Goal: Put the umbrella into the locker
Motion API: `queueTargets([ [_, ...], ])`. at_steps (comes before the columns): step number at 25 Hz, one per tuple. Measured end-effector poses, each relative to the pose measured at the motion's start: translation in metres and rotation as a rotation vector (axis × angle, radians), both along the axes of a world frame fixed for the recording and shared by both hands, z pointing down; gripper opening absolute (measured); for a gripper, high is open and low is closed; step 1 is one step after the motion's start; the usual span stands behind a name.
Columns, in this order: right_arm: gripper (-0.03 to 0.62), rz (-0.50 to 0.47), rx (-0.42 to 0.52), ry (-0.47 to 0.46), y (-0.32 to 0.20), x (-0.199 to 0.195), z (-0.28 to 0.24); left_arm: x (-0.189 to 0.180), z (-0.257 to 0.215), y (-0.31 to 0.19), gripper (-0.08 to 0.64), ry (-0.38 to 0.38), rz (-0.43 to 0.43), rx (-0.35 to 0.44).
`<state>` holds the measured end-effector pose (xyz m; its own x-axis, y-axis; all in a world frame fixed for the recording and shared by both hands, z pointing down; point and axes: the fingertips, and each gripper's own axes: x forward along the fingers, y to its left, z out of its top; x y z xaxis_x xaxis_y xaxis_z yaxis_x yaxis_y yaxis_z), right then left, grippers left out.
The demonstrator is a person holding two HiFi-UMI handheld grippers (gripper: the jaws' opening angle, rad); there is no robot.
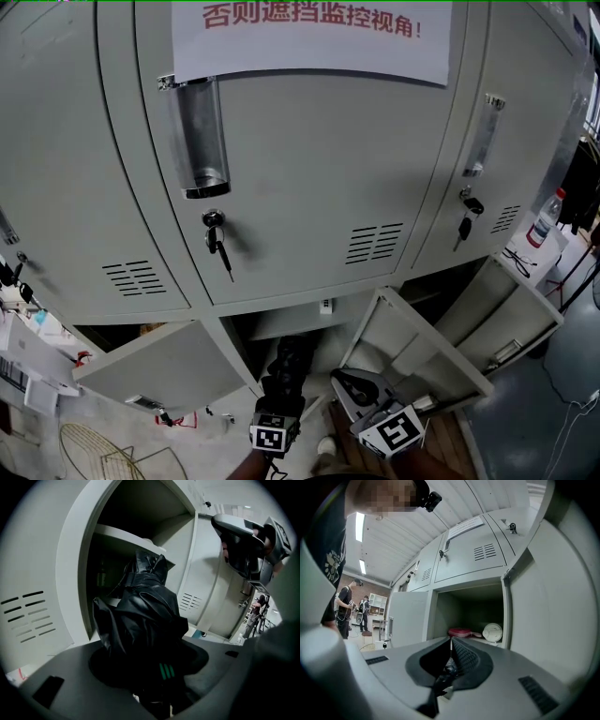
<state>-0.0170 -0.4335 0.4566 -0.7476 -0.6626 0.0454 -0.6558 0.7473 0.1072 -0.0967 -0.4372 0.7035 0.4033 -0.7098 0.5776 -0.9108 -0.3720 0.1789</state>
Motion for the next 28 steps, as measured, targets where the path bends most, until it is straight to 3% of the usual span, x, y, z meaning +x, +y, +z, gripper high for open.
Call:
queueTargets([
  [28,0.032,-0.054,-0.018,0.023,-0.018,-0.005,0.013,-0.003,0.004,-0.104,0.256,-0.049,-0.057,-0.032],
])
